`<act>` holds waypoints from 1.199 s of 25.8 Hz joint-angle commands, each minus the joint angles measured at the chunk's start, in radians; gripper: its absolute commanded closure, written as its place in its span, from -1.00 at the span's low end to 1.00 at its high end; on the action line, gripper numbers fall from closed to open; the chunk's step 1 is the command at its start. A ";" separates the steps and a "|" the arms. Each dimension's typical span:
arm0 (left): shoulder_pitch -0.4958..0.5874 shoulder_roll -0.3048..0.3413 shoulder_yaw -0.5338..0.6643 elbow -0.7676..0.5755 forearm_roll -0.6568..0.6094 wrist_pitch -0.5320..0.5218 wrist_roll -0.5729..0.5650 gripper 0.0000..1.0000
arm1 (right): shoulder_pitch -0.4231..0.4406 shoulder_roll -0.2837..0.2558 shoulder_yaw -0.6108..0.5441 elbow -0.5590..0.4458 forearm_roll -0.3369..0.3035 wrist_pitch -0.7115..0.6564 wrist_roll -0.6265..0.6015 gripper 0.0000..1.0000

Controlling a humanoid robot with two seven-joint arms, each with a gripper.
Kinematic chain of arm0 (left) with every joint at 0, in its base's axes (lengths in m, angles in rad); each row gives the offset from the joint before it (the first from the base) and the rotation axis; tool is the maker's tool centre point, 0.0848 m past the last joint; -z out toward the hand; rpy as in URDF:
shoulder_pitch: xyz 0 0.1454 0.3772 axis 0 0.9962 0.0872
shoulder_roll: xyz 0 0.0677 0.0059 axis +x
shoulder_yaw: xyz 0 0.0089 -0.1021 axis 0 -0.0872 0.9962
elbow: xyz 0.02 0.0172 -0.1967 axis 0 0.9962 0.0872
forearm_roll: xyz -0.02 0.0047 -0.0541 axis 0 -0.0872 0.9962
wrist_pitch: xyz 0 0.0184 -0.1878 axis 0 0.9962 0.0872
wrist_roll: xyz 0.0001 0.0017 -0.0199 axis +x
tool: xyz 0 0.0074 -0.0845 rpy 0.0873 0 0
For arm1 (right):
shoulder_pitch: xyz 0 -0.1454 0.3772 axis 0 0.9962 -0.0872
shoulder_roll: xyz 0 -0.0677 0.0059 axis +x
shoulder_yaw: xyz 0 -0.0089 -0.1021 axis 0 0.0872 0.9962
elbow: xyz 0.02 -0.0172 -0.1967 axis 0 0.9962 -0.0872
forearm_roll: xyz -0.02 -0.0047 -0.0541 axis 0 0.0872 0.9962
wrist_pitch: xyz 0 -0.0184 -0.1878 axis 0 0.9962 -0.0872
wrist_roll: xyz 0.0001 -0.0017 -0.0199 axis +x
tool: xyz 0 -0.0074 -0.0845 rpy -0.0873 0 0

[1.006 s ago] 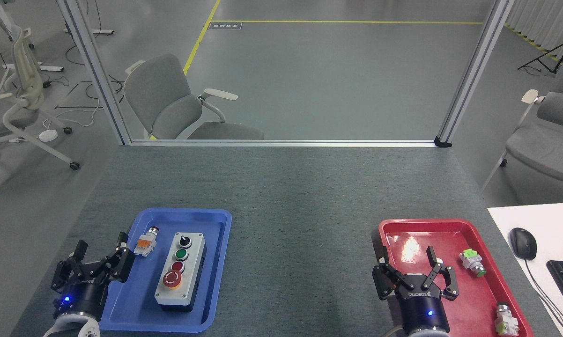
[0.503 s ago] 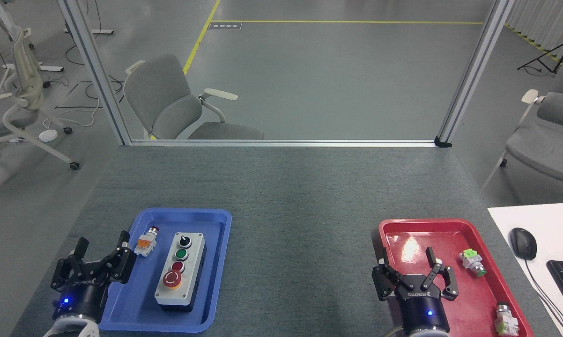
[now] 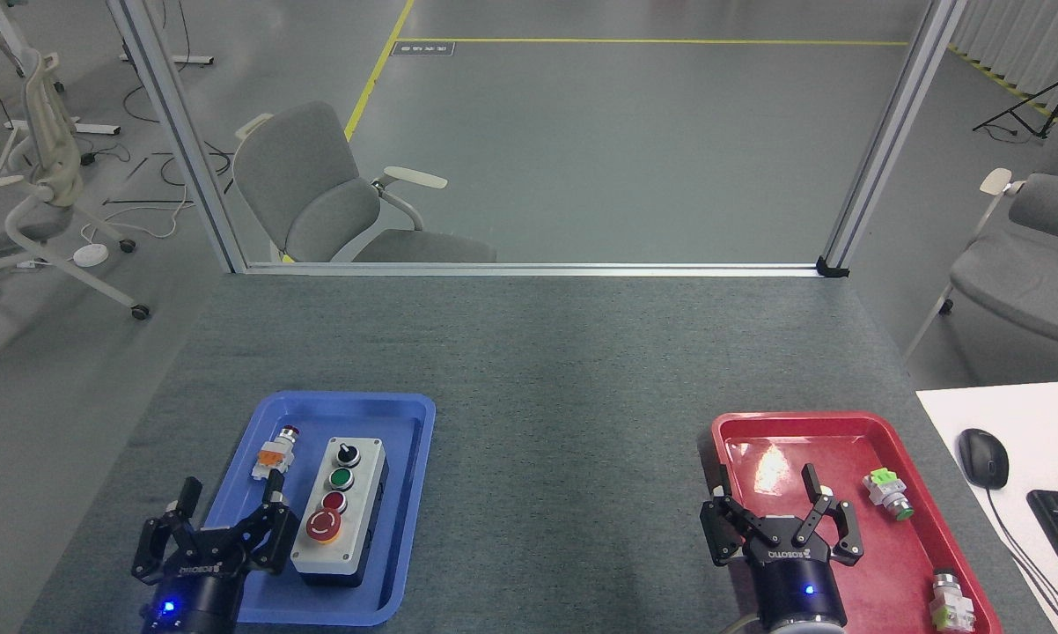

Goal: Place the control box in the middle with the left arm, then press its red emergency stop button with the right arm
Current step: 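Move the left gripper down to the grey control box on the blue tray, then close the left gripper around the near end of the control box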

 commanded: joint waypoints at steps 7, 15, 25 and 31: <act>0.103 -0.105 -0.045 -0.088 -0.114 0.002 0.002 -0.98 | 0.003 -0.005 -0.001 0.000 0.001 0.002 0.001 -0.94; 0.100 -0.151 -0.077 -0.071 -0.256 0.008 0.002 -0.98 | 0.003 -0.005 0.001 0.000 -0.001 0.005 -0.001 -0.94; 0.046 -0.182 -0.079 0.078 -0.322 0.063 0.016 -0.98 | 0.004 -0.013 -0.001 0.000 -0.001 0.006 -0.001 -0.94; 0.023 -0.159 -0.070 0.116 -0.321 0.084 0.023 -0.98 | 0.004 -0.013 -0.001 0.000 -0.001 0.008 -0.001 -0.94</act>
